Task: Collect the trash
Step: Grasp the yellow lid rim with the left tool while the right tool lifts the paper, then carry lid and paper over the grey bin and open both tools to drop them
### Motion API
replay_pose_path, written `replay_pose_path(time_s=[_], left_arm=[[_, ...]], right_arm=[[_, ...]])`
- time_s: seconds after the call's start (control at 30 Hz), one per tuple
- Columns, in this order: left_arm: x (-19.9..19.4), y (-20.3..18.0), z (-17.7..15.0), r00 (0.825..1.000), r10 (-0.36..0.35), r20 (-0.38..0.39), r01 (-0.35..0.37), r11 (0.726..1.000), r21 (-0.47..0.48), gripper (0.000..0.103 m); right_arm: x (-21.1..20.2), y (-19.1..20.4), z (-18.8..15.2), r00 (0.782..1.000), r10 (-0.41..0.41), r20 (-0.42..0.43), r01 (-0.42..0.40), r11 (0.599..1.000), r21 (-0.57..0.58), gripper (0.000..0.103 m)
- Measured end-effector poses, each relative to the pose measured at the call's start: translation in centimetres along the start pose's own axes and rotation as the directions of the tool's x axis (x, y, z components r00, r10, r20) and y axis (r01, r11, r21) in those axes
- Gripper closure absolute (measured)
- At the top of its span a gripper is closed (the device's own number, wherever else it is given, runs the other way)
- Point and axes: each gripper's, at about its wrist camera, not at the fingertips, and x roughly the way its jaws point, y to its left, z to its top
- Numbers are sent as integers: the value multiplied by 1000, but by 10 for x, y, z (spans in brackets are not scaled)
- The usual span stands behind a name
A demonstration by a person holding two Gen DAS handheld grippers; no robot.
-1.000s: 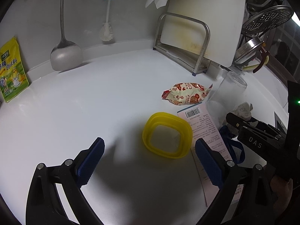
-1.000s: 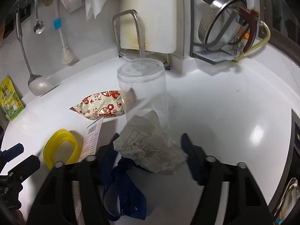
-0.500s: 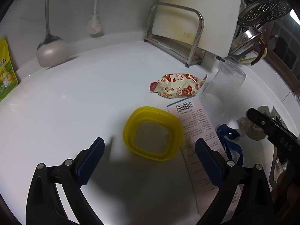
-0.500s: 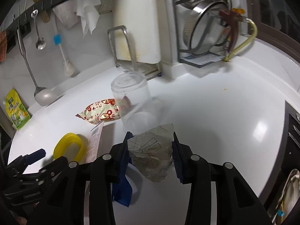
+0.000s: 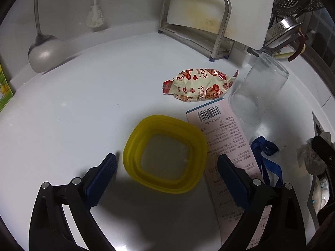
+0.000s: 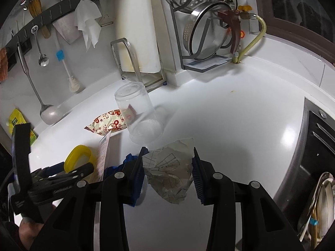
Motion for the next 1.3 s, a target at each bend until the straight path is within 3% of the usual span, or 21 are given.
replay_pose_path(time_s=[0.1, 0.33, 0.63, 0.97, 1.3], left_arm=[[-2, -1, 0, 1000, 22, 14, -23, 1000, 21, 31], [-19, 4, -1, 998, 23, 55, -24, 999, 23, 34], [-116, 6, -27, 990, 54, 129, -60, 997, 44, 34], [-210, -28, -100, 992, 56, 112, -60, 998, 30, 34], [-244, -88, -188, 998, 48, 34, -49, 998, 34, 34]], right_arm=[[-6, 0, -5, 1000, 1, -3, -1, 1000, 7, 64], [-24, 3, -16, 1000, 5, -26, -5, 1000, 0, 64], [-81, 3, -31, 998, 36, -56, -35, 999, 12, 64], [-163, -6, -77, 983, 84, -162, -102, 989, -103, 64], [-214, -31, -150, 949, 142, -281, -189, 971, -146, 64]])
